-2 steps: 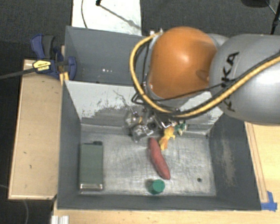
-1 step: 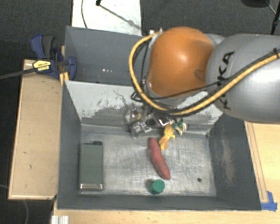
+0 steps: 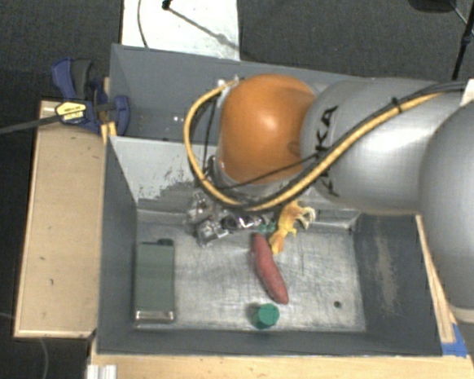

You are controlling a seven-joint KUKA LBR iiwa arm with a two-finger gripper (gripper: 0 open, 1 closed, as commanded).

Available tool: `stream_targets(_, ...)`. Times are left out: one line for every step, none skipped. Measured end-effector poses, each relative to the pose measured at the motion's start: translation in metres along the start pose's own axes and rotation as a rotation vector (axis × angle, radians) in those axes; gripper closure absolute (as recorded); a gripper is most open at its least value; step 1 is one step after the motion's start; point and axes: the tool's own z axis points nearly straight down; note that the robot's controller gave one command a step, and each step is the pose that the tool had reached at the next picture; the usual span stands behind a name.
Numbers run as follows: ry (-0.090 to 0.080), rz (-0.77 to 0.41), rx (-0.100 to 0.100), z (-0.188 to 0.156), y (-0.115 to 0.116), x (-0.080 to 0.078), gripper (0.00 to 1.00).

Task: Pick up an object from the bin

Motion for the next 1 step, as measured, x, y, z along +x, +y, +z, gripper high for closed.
stream_targets(0.009,-0.059,-0.004,0.0117,0.003,0.0284,1.0)
